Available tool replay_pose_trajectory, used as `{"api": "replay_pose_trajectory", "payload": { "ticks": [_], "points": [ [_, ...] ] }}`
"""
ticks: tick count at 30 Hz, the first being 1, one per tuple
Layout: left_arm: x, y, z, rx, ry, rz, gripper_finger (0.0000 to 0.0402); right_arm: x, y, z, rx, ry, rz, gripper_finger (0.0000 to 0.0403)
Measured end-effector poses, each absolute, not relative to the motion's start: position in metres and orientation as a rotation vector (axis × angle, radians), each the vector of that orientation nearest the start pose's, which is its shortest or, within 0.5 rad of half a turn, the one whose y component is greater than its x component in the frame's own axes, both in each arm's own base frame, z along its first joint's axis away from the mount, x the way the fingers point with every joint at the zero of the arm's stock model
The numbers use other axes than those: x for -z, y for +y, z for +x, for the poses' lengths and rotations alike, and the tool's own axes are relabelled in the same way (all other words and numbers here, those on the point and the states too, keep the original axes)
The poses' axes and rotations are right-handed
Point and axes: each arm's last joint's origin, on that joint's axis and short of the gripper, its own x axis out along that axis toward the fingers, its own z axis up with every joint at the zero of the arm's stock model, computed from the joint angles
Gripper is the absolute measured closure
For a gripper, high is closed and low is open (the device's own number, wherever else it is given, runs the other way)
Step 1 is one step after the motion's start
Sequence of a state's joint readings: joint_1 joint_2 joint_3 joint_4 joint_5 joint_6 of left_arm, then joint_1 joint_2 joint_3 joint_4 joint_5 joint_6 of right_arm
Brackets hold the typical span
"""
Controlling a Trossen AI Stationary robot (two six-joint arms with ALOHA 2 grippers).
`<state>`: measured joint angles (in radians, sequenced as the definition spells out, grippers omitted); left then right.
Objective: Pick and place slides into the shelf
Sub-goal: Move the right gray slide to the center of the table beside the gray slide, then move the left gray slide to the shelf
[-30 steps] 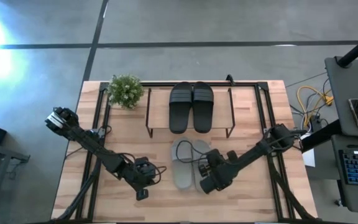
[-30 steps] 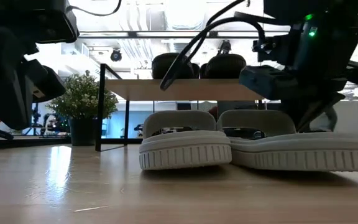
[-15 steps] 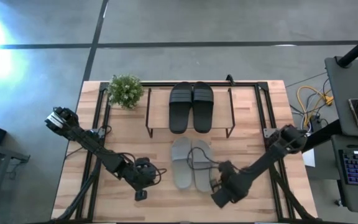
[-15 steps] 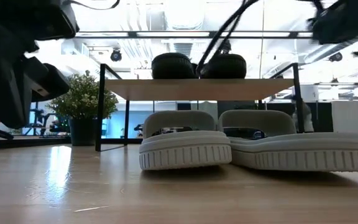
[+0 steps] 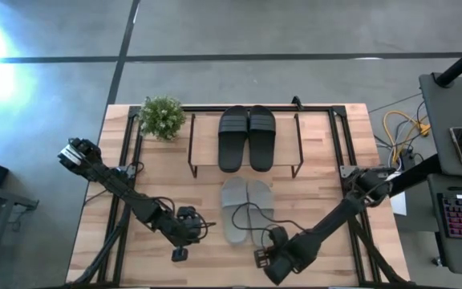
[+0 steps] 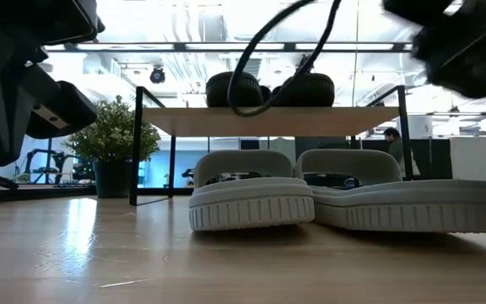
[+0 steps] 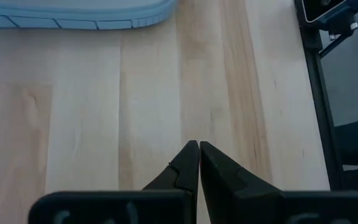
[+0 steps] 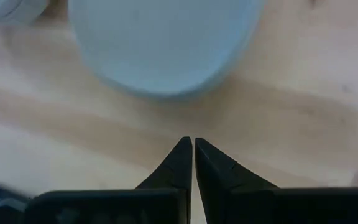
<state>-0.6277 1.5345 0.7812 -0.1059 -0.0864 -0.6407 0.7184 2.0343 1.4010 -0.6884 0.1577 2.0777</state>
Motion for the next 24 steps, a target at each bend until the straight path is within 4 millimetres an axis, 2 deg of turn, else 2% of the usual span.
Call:
{"api": "replay_pose_trajectory", "payload": {
  "ticks": [10, 14, 19, 24],
  "points": [
    [-0.170, -0.170, 0.238, 0.222, 0.938, -0.284, 0.0402, -0.146, 0.225, 0.324, 0.873, 1.006, 1.120, 0.0390],
    [-0.171, -0.170, 0.239, 0.222, 0.934, -0.294, 0.0402, -0.146, 0.220, 0.327, 0.856, 1.015, 1.086, 0.0390],
    [-0.179, -0.175, 0.246, 0.260, 0.827, -0.344, 0.0402, -0.152, 0.232, 0.318, 0.836, 1.016, 1.098, 0.0390],
    [-0.185, -0.178, 0.258, 0.225, 0.722, -0.374, 0.0402, -0.161, 0.258, 0.291, 0.901, 0.882, 1.192, 0.0392]
  ]
}}
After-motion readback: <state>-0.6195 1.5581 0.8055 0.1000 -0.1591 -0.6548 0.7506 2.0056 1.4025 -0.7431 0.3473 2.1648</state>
